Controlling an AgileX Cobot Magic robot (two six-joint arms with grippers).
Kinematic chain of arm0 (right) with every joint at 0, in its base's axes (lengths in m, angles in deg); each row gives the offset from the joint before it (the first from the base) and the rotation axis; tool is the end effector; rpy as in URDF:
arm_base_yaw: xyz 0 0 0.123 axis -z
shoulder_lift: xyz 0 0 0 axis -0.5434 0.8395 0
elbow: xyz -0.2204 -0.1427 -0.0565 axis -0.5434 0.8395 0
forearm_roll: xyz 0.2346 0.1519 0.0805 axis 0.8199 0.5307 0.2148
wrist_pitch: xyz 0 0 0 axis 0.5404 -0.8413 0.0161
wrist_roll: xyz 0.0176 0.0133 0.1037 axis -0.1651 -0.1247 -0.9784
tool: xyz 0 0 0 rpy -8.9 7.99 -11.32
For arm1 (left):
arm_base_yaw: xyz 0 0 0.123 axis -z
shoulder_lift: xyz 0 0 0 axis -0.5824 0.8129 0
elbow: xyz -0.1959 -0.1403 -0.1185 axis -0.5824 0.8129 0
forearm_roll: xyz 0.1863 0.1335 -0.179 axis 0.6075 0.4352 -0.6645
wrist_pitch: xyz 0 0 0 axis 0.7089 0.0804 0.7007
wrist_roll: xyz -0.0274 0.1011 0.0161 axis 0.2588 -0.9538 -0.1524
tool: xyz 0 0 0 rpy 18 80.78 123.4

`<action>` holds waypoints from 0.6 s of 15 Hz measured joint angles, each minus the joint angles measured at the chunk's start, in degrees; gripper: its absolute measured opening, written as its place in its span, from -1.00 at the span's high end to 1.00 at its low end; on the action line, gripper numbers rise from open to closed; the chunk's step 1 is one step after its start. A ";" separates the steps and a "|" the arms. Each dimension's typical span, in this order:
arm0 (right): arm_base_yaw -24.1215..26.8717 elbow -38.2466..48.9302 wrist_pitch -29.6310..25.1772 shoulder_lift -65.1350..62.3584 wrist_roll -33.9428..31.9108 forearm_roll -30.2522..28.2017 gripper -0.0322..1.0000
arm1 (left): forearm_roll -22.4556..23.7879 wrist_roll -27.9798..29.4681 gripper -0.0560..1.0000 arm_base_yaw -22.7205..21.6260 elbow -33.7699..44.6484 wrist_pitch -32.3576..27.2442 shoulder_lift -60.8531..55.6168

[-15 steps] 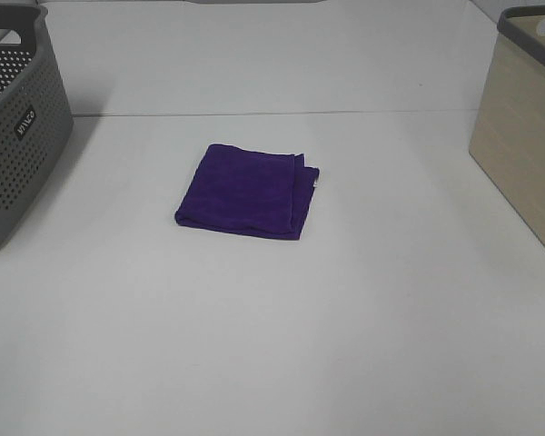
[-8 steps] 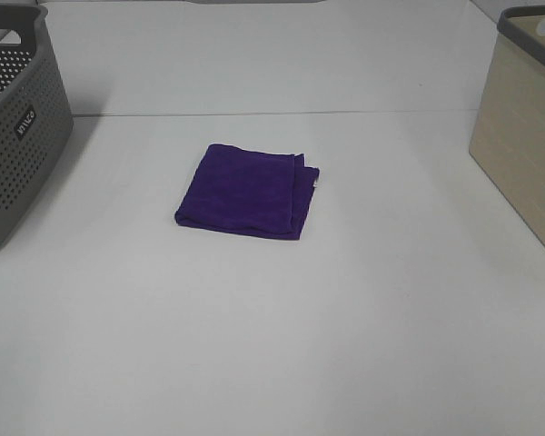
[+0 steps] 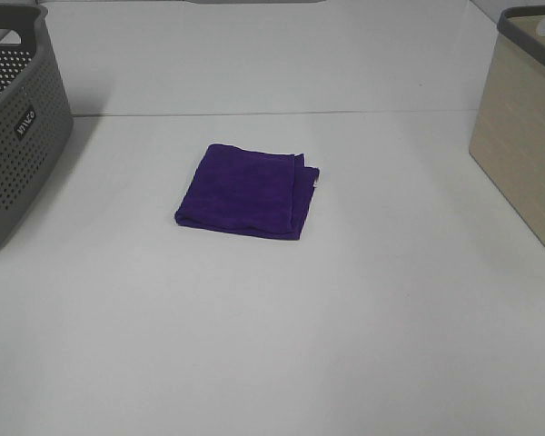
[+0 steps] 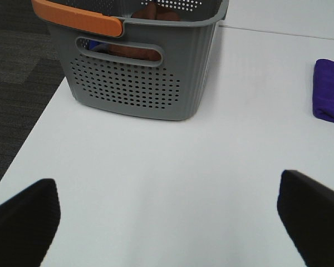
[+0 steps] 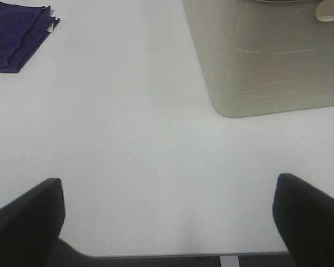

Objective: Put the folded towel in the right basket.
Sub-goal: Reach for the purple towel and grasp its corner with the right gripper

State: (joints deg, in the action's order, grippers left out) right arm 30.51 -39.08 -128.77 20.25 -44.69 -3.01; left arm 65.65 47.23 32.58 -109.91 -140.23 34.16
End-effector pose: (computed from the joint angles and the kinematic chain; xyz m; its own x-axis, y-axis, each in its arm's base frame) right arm 0.0627 -0.0039 0.2714 -0.5264 -0.0294 -0.8497 0.0065 0.9992 -0.0386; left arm 0.0600 -0.0031 0.2934 -0.4231 -0.0445 -0.9050 -0.0078 0.9989 -0.0454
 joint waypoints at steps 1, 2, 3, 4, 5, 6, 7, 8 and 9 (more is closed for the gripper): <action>0.00 0.00 0.00 0.00 0.00 0.00 -0.96 | 0.00 0.00 -0.98 0.00 0.00 0.00 0.00; 0.00 0.00 0.00 0.00 0.00 0.00 -0.96 | 0.00 0.00 -0.98 0.00 0.00 0.00 0.00; 0.00 0.00 0.00 0.00 0.00 0.00 -0.96 | 0.00 0.00 -0.98 0.00 0.00 0.00 0.00; 0.00 0.00 0.00 0.00 0.00 0.00 -0.96 | 0.00 0.00 -0.98 0.00 0.00 0.00 0.00; 0.00 0.00 0.00 0.00 0.00 0.00 -0.96 | 0.00 0.00 -0.98 0.00 0.00 0.00 0.00; 0.00 0.00 0.00 0.00 0.00 0.00 -0.96 | 0.00 0.00 -0.98 0.00 0.00 0.00 0.00; 0.00 0.00 0.00 0.00 0.00 0.00 -0.96 | 0.00 0.00 -0.98 0.00 0.00 0.00 0.00; 0.00 0.00 0.00 0.11 0.00 0.00 -0.96 | 0.00 0.00 -0.98 0.00 0.00 0.00 0.00; 0.00 -0.40 -0.17 1.78 0.00 0.23 -0.96 | 0.00 0.00 -0.98 0.00 0.00 0.00 0.00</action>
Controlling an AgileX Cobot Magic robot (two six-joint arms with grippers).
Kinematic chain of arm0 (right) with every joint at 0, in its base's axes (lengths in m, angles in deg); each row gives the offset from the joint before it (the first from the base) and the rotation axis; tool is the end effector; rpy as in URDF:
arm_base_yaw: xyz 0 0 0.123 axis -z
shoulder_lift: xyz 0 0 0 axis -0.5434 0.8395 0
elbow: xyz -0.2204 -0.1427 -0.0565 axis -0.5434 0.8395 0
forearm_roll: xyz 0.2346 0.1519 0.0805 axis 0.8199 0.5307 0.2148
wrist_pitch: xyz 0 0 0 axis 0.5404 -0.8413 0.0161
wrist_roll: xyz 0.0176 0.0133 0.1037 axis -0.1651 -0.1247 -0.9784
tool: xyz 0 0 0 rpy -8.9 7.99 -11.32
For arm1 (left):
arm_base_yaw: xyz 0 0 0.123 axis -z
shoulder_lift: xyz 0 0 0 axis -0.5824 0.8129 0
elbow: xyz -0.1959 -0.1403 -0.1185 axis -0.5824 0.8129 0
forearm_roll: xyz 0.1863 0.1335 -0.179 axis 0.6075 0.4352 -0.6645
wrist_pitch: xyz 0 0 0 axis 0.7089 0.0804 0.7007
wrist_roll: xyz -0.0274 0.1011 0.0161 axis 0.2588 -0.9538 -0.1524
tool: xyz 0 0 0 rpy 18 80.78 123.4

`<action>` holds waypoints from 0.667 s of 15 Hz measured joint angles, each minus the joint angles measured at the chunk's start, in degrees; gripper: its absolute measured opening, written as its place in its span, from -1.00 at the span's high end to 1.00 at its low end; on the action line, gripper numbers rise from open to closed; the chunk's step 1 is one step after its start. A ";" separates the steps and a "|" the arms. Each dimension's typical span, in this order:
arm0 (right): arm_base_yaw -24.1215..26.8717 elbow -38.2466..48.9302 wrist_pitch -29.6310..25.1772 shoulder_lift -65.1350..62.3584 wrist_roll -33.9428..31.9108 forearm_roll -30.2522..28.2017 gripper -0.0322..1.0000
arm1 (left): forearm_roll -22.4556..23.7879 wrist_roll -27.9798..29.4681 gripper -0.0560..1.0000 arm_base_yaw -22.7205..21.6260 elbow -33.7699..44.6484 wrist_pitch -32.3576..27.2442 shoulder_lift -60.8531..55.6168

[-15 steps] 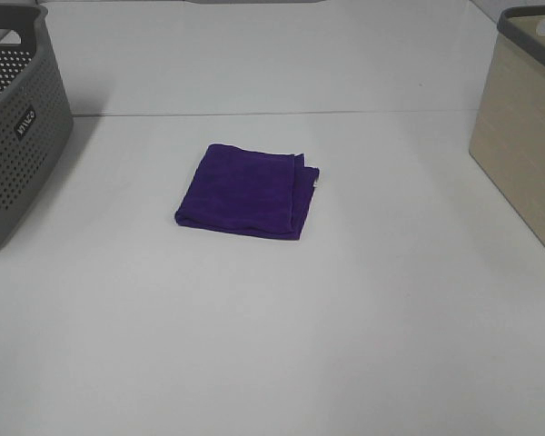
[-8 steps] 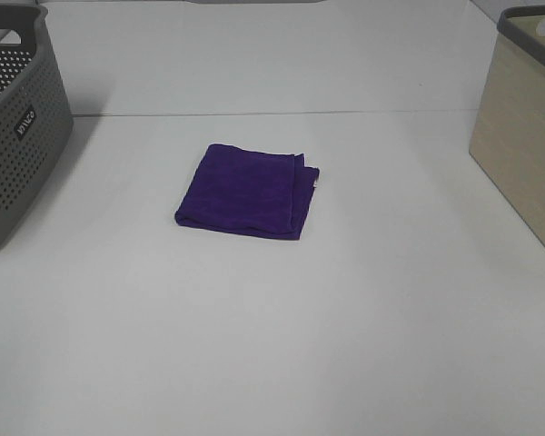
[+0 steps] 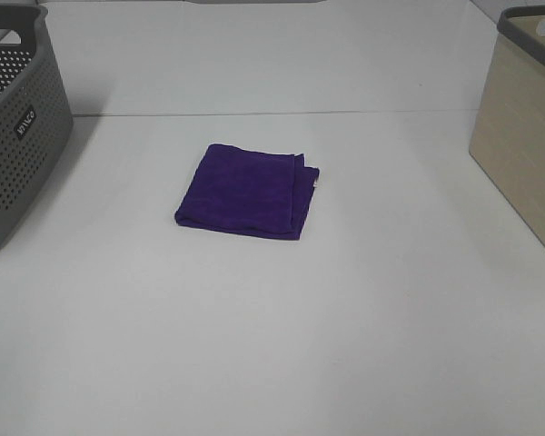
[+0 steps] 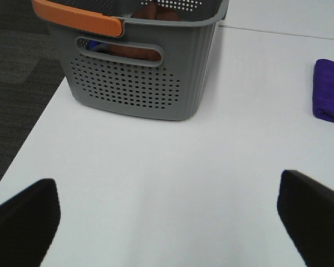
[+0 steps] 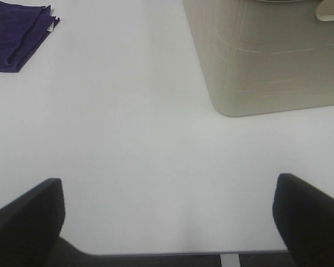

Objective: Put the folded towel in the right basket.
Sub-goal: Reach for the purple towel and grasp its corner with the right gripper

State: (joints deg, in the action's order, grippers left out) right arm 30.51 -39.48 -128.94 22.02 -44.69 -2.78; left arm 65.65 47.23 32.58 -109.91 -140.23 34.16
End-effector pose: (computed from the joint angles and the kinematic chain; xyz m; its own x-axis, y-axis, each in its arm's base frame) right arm 0.0664 -0.0034 0.2714 -0.5491 -0.0284 -0.8353 0.0036 0.9993 -0.0363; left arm 0.0600 -0.0031 0.2934 -0.4231 -0.0445 -0.9050 -0.0078 0.9989 -0.0454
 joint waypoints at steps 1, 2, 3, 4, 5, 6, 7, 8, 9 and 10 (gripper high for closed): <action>0.00 -0.74 -0.11 2.06 0.00 0.40 -0.96 | 0.00 0.00 -0.98 0.00 0.00 0.00 0.00; 0.00 -3.04 -0.34 7.22 0.00 1.78 -0.96 | 0.00 0.00 -0.98 0.00 0.00 0.00 0.00; 0.00 -6.59 -1.15 13.52 0.00 3.21 -0.96 | 0.00 0.00 -0.98 0.00 0.00 0.00 0.00; 0.00 -10.31 -2.18 20.63 0.00 4.70 -0.96 | 0.00 0.00 -0.98 0.00 0.00 0.00 0.00; 0.00 -14.09 -3.21 27.22 0.00 6.02 -0.96 | 0.00 0.00 -0.98 0.00 0.00 0.00 0.00; 0.00 -17.76 -3.27 32.66 0.00 7.28 -0.96 | 0.00 0.00 -0.98 0.00 0.00 0.00 0.00; 0.00 -20.45 -3.21 37.47 0.00 8.19 -0.96 | 0.00 0.00 -0.98 0.00 0.00 0.00 0.00; 0.00 -22.17 -3.15 42.23 -0.34 9.57 -0.96 | 0.00 0.00 -0.98 0.00 0.00 0.00 0.00; 0.00 -22.86 -3.04 44.35 -0.74 10.71 -0.96 | 0.00 0.00 -0.98 0.00 0.00 0.00 0.00; 0.00 -23.78 -1.15 49.62 -0.97 13.69 -0.96 | 0.00 0.00 -0.98 0.00 0.00 0.00 0.00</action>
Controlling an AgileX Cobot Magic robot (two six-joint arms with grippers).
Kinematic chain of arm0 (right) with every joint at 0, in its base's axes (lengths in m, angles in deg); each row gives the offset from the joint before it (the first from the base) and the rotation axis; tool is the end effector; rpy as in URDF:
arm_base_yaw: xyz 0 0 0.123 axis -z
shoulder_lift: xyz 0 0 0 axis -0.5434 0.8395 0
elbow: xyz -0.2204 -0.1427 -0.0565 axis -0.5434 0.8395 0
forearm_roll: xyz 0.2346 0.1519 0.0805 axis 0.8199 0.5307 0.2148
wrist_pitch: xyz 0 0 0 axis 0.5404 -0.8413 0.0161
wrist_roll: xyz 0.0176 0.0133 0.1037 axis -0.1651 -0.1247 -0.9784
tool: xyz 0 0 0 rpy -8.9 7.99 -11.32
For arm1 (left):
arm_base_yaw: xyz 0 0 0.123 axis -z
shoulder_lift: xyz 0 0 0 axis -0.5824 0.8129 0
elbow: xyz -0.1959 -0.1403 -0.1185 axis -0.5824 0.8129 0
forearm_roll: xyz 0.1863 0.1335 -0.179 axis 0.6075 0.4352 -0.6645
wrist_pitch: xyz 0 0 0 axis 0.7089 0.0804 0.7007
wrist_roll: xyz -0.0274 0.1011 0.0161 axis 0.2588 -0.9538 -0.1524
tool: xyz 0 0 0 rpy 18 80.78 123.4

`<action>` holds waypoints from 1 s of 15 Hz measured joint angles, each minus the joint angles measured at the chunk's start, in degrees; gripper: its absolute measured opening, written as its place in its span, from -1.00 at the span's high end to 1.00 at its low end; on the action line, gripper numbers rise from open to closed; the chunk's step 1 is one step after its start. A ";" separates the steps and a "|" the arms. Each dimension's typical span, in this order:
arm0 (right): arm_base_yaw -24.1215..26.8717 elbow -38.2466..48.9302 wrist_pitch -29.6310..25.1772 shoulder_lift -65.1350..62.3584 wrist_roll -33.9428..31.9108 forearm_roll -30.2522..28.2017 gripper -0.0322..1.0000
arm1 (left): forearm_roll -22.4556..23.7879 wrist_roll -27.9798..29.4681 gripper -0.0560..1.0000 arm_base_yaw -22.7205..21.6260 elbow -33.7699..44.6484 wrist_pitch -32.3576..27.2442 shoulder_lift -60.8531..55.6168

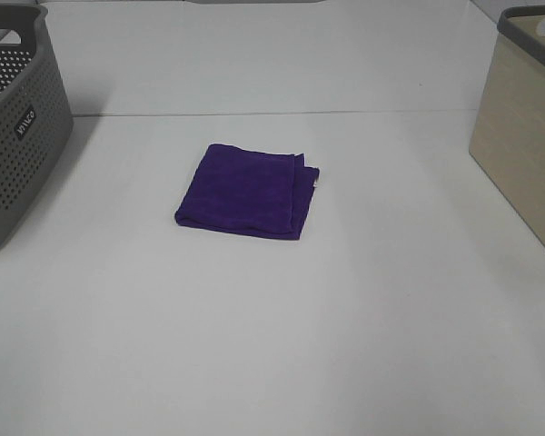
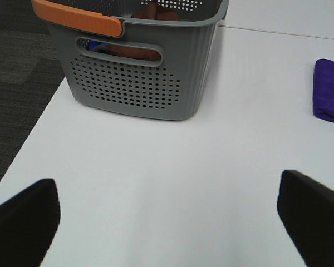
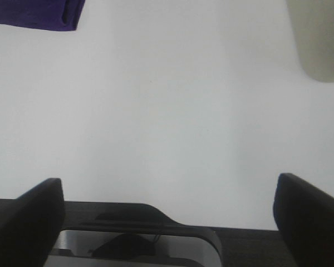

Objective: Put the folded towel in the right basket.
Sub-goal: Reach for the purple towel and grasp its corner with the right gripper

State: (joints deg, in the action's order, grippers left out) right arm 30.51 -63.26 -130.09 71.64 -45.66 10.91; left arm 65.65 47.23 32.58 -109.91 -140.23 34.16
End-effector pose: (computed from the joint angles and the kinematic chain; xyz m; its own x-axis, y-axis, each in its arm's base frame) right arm 0.2032 0.0251 0.3025 -0.8735 0.0784 -0.4804 -0.0178 0.9812 0.1924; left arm 0.0600 -0.0031 0.2934 -0.4231 -0.0445 -0.9050 -0.0078 0.9989 -0.0454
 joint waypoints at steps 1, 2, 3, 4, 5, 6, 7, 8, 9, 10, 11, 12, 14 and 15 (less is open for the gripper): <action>0.00 -0.17 1.26 2.06 -0.06 0.74 -0.96 | 0.00 0.00 -0.98 0.00 0.00 0.00 0.00; 0.00 -0.52 3.61 6.36 -0.06 2.23 -0.96 | 0.00 0.00 -0.98 0.00 0.00 0.00 0.00; 0.00 -1.03 5.96 11.17 0.17 4.53 -0.96 | 0.00 0.00 -0.98 0.00 0.00 0.00 0.00; 0.00 -1.66 8.54 15.58 1.78 7.45 -0.96 | 0.00 0.00 -0.98 0.00 0.00 0.00 0.00; 0.00 -3.55 13.18 24.06 6.99 16.33 -0.96 | 0.00 0.00 -0.98 0.00 0.00 0.00 0.00; 0.00 -4.53 15.41 28.93 10.26 21.14 -0.96 | 0.00 0.00 -0.98 0.00 0.00 0.00 0.00; -0.17 -5.90 16.90 34.15 13.92 26.36 -0.96 | 0.00 0.00 -0.98 0.00 0.00 0.00 0.00; -0.40 -6.47 17.53 36.27 15.24 28.48 -0.96 | 0.00 0.00 -0.98 0.00 0.00 0.00 0.00; -1.66 -8.31 18.96 41.14 17.59 31.40 -0.96 | 0.00 0.00 -0.98 0.00 0.00 0.00 0.00; -4.01 -10.66 21.14 46.41 18.68 33.06 -0.96 | 0.00 0.00 -0.98 0.00 0.00 0.00 0.00; -6.70 -13.41 23.20 51.57 19.25 33.52 -0.96 | 0.00 0.00 -0.98 0.00 0.00 0.00 0.00; -8.77 -16.67 24.75 56.21 19.31 33.92 -0.95 | 0.00 0.00 -0.98 0.00 0.00 0.00 0.00; -11.06 -23.72 24.69 65.20 17.88 34.32 -0.94 | 0.00 0.00 -0.98 0.00 0.00 0.00 0.00; -11.34 -26.93 24.18 69.16 16.79 34.32 -0.94 | 0.00 0.00 -0.98 0.00 0.00 0.00 0.00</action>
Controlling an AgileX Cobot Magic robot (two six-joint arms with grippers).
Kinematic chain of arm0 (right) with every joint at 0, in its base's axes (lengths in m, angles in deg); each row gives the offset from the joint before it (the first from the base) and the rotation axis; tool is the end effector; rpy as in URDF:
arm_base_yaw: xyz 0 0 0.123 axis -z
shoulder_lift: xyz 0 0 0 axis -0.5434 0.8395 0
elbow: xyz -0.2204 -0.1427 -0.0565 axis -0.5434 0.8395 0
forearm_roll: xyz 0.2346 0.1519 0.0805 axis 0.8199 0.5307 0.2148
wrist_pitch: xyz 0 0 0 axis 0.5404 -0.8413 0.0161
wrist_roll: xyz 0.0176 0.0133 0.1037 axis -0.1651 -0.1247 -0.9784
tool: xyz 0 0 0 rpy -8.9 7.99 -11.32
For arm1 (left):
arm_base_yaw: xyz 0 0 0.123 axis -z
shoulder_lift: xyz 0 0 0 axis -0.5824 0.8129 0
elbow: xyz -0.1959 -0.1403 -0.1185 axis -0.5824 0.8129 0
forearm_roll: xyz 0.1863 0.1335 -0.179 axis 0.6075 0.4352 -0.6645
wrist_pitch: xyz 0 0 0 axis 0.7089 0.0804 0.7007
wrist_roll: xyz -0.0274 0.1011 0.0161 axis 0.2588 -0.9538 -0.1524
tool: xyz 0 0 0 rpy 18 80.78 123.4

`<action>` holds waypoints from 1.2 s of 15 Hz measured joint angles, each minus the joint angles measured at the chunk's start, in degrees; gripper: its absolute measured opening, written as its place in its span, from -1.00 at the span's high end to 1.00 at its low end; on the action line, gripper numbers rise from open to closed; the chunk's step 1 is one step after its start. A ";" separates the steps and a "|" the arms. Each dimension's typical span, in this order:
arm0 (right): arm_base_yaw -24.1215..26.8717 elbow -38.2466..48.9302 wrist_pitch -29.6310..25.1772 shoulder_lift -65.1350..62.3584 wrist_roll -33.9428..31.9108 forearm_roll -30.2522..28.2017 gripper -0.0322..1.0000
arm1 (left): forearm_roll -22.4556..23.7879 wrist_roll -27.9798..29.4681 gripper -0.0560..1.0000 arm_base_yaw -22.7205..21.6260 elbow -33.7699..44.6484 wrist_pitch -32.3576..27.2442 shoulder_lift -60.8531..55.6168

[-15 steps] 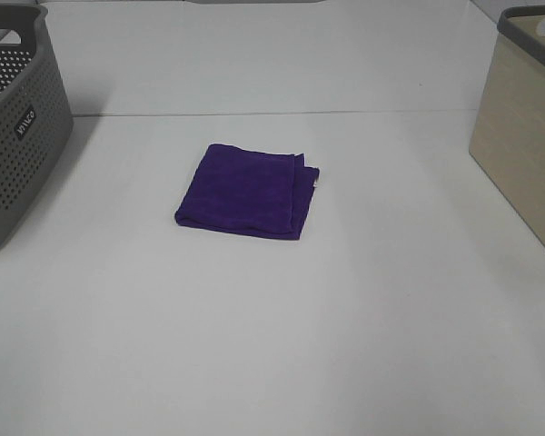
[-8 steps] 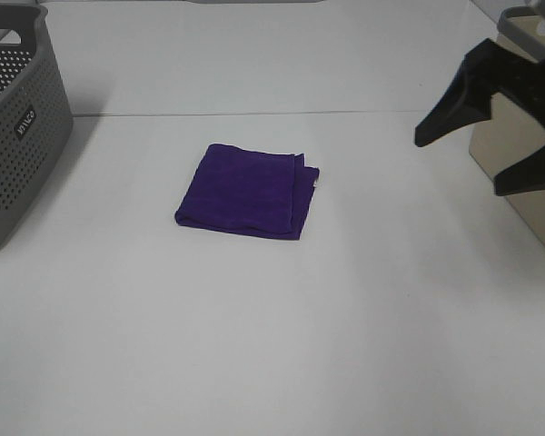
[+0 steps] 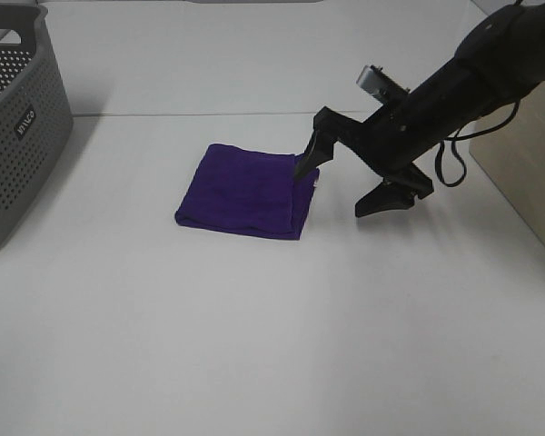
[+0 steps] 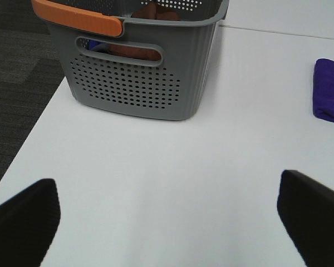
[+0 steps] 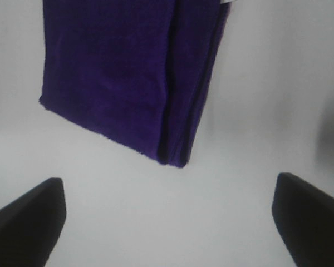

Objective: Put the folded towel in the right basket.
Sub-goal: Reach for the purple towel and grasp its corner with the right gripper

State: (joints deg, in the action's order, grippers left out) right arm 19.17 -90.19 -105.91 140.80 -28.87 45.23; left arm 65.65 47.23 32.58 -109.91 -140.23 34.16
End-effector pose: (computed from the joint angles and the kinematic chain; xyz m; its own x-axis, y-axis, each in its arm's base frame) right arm 0.4165 0.1512 0.0792 -0.9802 0.1079 -0.1661 0.0050 0.8518 0.5238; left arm 0.0600 -0.0031 0.2934 -0.4231 -0.0445 -0.9050 -0.0078 0.9989 -0.0454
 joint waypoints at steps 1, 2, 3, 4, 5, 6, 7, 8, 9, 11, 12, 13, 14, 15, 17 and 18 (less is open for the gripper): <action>-0.06 -2.35 -0.63 2.92 -0.92 0.00 -0.93 | 0.00 0.00 -0.98 0.00 0.00 0.00 0.00; -0.11 -4.13 -1.09 5.16 -1.72 0.00 -0.93 | 0.00 0.00 -0.98 0.00 0.00 0.00 0.00; -0.23 -5.44 -1.15 6.76 -2.06 0.00 -0.93 | 0.00 0.00 -0.98 0.00 0.00 0.00 0.00; -1.43 -7.10 -0.74 8.65 -2.23 0.29 -0.92 | 0.00 0.00 -0.98 0.00 0.00 0.00 0.00; -1.55 -7.22 -0.29 8.82 -2.29 0.52 -0.92 | 0.00 0.00 -0.98 0.00 0.00 0.00 0.00; -2.06 -7.51 0.00 9.22 -2.35 0.92 -0.92 | 0.00 0.00 -0.98 0.00 0.00 0.00 0.00; -2.18 -7.62 0.34 9.40 -2.86 1.26 -0.91 | 0.00 0.00 -0.98 0.00 0.00 0.00 0.00; -2.69 -7.73 1.38 9.80 -3.55 1.66 -0.90 | 0.00 0.00 -0.98 0.00 0.00 0.00 0.00; -3.09 -7.73 1.89 9.85 -3.72 1.66 -0.89 | 0.00 0.00 -0.98 0.00 0.00 0.00 0.00; -4.76 -8.31 3.55 10.77 -3.84 2.29 -0.83 | 0.00 0.00 -0.98 0.00 0.00 0.00 0.00; -5.96 -8.65 4.47 11.46 -3.90 3.04 -0.77 | 0.00 0.00 -0.98 0.00 0.00 0.00 0.00; -7.28 -9.51 4.87 12.20 -3.90 3.44 -0.72 | 0.00 0.00 -0.98 0.00 0.00 0.00 0.00; -8.48 -10.66 4.93 13.18 -3.95 3.90 -0.62 | 0.00 0.00 -0.98 0.00 0.00 0.00 0.00; -9.74 -12.38 4.98 14.32 -4.81 4.30 -0.49 | 0.00 0.00 -0.98 0.00 0.00 0.00 0.00; -12.49 -15.58 5.21 17.13 -5.21 4.58 0.08 | 0.00 0.00 -0.98 0.00 0.00 0.00 0.00; -13.52 -16.16 6.42 17.88 -5.27 4.58 0.50 | 0.00 0.00 -0.98 0.00 0.00 0.00 0.00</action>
State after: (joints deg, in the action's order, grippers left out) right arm 5.64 -106.35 -99.49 158.68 -34.15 49.82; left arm 65.65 47.23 32.58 -109.91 -140.23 34.16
